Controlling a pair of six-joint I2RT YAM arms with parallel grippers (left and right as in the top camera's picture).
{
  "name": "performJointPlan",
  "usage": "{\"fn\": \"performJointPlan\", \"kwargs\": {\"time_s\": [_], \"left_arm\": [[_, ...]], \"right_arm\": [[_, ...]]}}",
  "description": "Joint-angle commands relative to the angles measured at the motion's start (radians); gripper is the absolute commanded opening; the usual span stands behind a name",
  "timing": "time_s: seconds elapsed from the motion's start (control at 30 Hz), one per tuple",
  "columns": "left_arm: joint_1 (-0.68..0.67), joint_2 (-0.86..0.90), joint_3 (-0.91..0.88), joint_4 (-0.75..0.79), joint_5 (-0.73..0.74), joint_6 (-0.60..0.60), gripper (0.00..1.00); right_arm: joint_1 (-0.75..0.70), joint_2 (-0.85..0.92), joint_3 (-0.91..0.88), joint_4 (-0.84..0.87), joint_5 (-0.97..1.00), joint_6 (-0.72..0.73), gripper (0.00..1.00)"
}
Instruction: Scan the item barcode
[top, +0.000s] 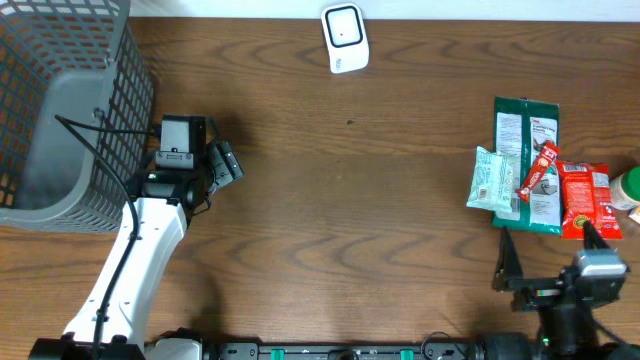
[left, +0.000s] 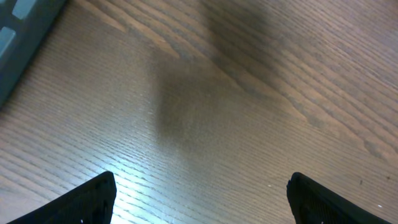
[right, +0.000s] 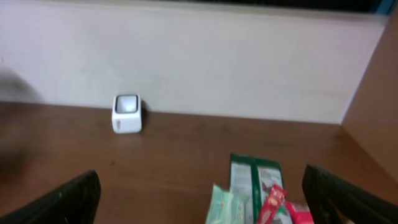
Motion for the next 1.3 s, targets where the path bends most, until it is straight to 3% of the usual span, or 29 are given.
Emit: {"fn": "performJointPlan", "kwargs": {"time_s": [0.0, 0.13, 0.27, 0.4, 0.63, 0.9, 1.27], "left_arm": [[0.003, 0.000, 0.007, 0.000, -0.009, 0.002, 0.88], [0.003, 0.000, 0.007, 0.000, -0.009, 0.002, 0.88], [0.003, 0.000, 0.007, 0.000, -0.009, 0.002, 0.89], [0.003, 0.000, 0.007, 0.000, -0.009, 0.002, 0.88], [0.003, 0.000, 0.007, 0.000, -0.009, 0.002, 0.88], [0.003, 0.000, 0.007, 0.000, -0.009, 0.002, 0.88], [0.003, 0.000, 0.007, 0.000, -0.009, 0.002, 0.89]], "right_arm": [[0.006, -0.093, -0.126, 0.093, -0.008, 0.005, 0.99], [0.005, -0.124, -0.283, 0.351, -0.012, 0.005, 0.99], [0.004, -0.124, -0.477, 0.734, -0.061, 0.005, 0.99], [-0.011, -0.124, -0.598, 0.873, -0.115, 0.010, 0.99], [-0.047, -0.125, -0.758, 0.906, -0.117, 0.091, 0.99], [-0.046, -0.125, -0.757, 0.636, -0.098, 0.080, 0.99], [-0.046, -0.124, -0.757, 0.640, -0.095, 0.072, 0.99]]}}
